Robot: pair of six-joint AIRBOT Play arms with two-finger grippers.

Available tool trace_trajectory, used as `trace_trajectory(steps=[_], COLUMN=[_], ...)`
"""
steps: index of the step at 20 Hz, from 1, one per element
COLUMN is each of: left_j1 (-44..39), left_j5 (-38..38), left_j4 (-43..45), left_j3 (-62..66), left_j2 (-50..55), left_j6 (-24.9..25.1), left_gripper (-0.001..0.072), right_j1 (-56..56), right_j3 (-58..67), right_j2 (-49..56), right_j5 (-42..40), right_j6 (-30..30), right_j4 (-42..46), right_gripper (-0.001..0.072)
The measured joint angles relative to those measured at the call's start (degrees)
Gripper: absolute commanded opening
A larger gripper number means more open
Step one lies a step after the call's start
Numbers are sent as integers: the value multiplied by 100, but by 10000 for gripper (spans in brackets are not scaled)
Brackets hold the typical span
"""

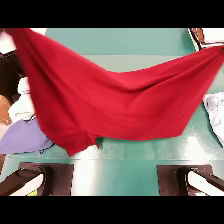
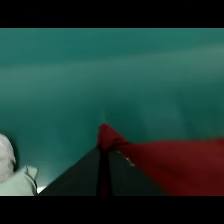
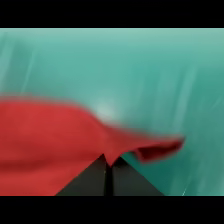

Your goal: Fold the shirts.

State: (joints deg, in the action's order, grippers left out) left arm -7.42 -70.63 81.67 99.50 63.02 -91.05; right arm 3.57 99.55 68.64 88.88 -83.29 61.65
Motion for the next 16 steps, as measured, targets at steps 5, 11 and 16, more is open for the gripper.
trace_trajectory(steps=[5, 11, 16], left_j1=[0, 173, 798], left_j5=[529, 890, -291], left_j4=[9, 24, -4], left_j3=[-376, -269, -466], left_j2=[1805, 2586, 2308], left_j6=[31, 92, 286], left_gripper=[120, 481, 481], right_j1=[-168, -146, 149], right_j3=[-824, -339, -693], right_j2=[1469, 2396, 1947], right_j5=[-496, -868, -658], right_j6=[101, 249, 505], right_j4=[-28, -520, -957], right_gripper=[22, 428, 428])
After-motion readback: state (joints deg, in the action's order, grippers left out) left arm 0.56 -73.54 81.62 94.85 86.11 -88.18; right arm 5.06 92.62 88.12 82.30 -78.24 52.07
